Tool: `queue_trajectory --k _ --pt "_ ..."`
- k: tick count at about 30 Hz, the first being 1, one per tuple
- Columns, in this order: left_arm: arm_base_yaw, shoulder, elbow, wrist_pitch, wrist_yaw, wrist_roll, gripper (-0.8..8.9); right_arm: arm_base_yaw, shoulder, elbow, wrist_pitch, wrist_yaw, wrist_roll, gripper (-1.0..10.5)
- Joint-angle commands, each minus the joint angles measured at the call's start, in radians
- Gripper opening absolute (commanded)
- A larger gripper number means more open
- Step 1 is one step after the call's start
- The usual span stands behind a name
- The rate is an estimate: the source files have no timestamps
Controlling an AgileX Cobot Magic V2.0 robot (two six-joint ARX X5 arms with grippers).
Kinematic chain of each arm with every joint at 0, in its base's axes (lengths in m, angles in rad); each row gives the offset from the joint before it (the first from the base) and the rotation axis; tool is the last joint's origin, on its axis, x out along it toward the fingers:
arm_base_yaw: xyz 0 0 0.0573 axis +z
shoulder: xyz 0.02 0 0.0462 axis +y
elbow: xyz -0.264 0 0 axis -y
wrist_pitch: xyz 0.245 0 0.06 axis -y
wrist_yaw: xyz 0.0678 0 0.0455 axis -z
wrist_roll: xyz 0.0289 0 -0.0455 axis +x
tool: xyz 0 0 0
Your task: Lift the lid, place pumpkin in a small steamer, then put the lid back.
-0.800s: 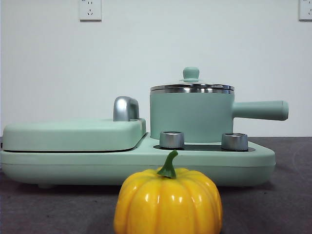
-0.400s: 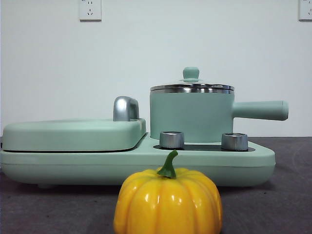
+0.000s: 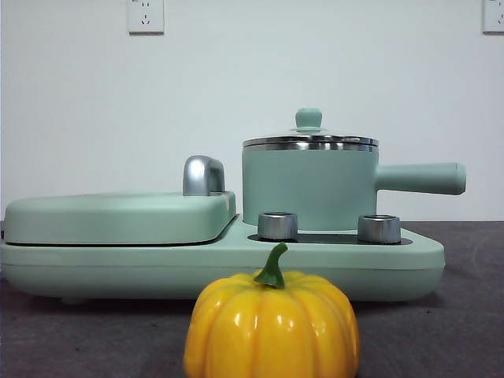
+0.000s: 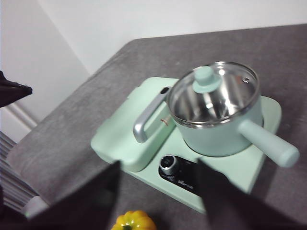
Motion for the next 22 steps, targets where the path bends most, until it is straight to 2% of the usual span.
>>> queue_trajectory --k 1,3,13,18,22 --pt "-0.005 0.008 0.02 0.008 0.005 0.005 4.69 0.003 0.003 0.016 0.005 0.005 -0.01 4.4" --pt "-0.005 0.01 0.02 0.011 0.005 -0.009 5.41 0.003 0.003 0.016 0.005 0.005 -0.01 4.6" --pt "-0.048 0.109 0.035 0.071 -0.002 -0.027 5.27 0.003 0.003 0.016 0.005 0.003 -0.01 4.6" --pt "-0.113 0.252 0.107 0.064 -0.08 -0.006 5.22 0.003 0.003 0.016 0.005 0.003 -0.01 4.6" --pt "-0.176 0.401 0.21 0.058 -0.156 0.047 5.22 0.003 0.003 0.016 0.005 0.003 -0.01 4.6"
